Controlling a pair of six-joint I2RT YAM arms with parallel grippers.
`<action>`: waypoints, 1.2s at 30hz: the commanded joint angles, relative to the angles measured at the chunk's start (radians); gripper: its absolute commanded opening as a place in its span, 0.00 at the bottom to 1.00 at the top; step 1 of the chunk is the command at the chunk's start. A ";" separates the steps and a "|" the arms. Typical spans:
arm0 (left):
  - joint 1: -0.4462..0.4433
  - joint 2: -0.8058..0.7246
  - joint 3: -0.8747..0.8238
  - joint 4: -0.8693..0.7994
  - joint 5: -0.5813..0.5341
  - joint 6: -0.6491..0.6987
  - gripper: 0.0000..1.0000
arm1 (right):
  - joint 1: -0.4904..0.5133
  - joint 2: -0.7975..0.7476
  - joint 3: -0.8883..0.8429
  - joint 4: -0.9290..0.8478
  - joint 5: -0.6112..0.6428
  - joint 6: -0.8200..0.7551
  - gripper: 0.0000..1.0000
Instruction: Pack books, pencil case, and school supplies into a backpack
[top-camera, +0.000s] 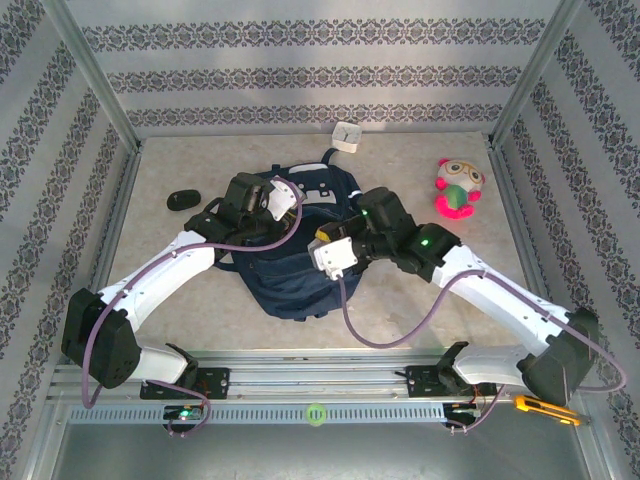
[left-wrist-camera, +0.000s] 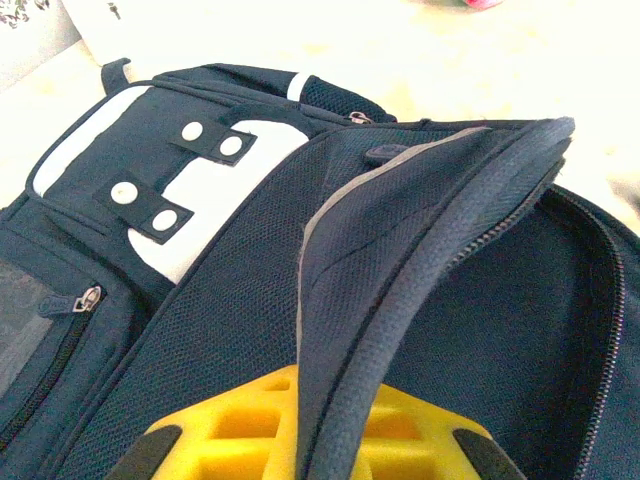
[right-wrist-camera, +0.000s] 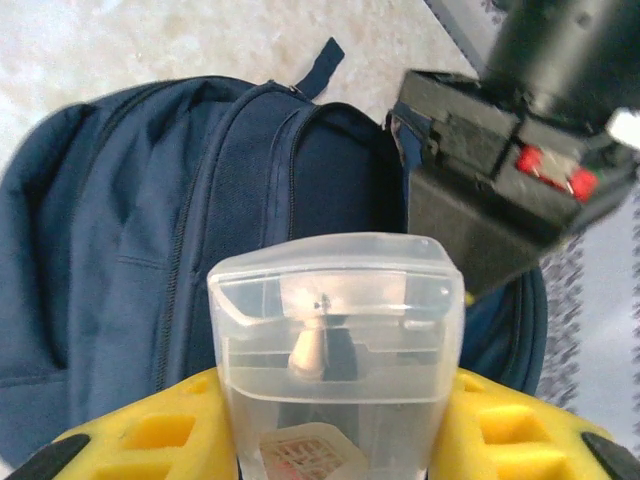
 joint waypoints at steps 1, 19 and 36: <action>0.016 -0.052 0.033 0.052 0.034 -0.040 0.00 | 0.033 0.038 -0.028 0.101 0.088 -0.148 0.23; 0.019 -0.066 0.031 0.076 0.093 -0.057 0.00 | -0.045 0.264 -0.034 0.284 0.099 -0.095 0.26; 0.018 -0.090 0.023 0.093 0.120 -0.063 0.00 | -0.091 0.340 -0.026 0.318 -0.015 0.035 0.47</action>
